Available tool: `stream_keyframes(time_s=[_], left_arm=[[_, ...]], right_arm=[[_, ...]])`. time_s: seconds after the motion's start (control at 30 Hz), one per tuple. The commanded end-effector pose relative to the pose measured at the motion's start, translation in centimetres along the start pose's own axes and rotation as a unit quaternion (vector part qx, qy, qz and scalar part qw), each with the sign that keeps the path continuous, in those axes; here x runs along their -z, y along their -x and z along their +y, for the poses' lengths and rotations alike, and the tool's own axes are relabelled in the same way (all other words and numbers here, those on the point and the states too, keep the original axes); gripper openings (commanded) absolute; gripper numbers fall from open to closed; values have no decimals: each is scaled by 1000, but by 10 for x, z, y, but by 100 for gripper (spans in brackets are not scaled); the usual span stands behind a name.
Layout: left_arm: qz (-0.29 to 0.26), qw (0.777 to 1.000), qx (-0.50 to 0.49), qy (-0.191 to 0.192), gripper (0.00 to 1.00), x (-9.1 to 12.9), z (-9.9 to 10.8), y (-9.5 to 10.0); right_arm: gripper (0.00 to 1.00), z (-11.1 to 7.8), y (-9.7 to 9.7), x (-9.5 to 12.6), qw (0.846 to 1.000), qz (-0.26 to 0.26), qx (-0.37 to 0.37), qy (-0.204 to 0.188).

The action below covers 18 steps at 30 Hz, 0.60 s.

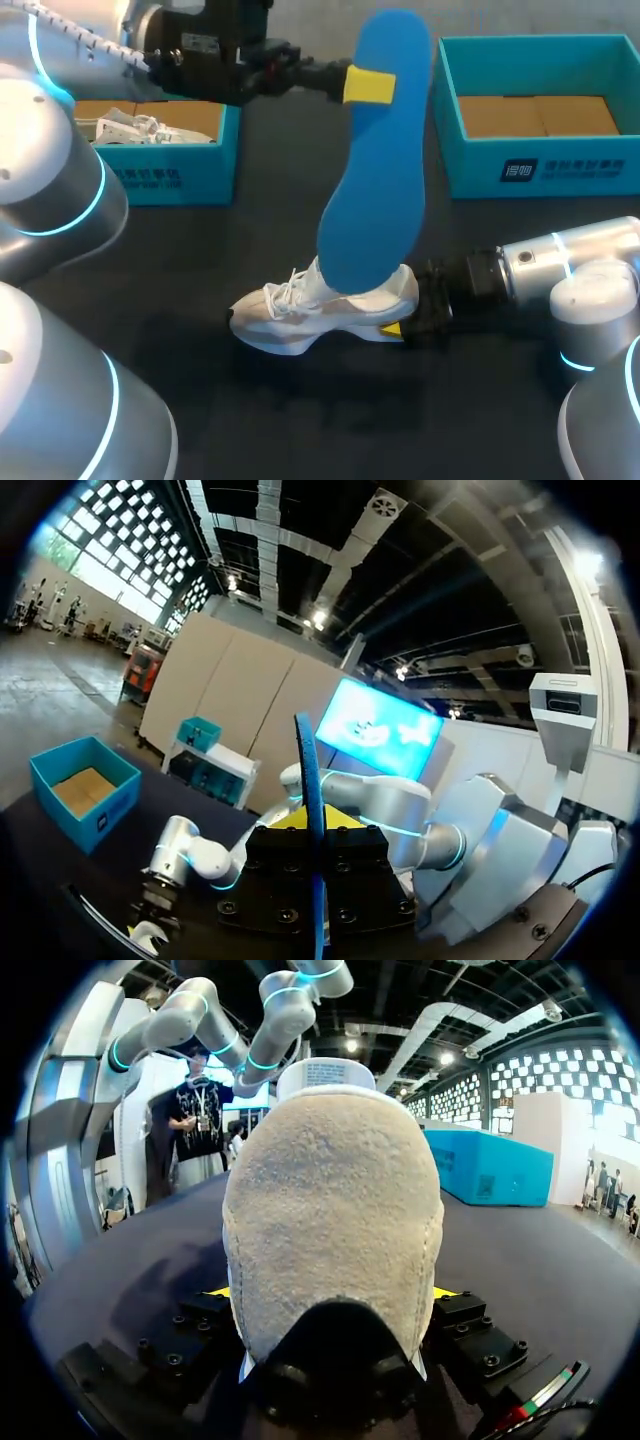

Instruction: Take the shoe out of the shoebox, open the shoe tongue, remove and reinsert the insole, then place the shoe into the shoebox

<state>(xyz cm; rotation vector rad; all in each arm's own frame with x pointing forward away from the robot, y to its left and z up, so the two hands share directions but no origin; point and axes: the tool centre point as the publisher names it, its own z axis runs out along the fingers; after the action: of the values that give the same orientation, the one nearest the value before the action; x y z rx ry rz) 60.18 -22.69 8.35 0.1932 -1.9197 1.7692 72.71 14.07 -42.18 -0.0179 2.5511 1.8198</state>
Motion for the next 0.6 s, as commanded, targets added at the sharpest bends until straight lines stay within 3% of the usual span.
stream_keyframes(time_s=[0.03,0.43,0.6], left_arm=[[-11,1000,-1,-3,0,1,-4,-13],[-34,999,4,-21,0,20,-2,-41],[-33,999,12,-18,0,26,-5,-41]], right_arm=[[0,-2,-1,-2,1000,0,0,-1],[0,-2,-1,-2,1000,0,0,-1],[0,-2,-1,-2,1000,0,0,-1]])
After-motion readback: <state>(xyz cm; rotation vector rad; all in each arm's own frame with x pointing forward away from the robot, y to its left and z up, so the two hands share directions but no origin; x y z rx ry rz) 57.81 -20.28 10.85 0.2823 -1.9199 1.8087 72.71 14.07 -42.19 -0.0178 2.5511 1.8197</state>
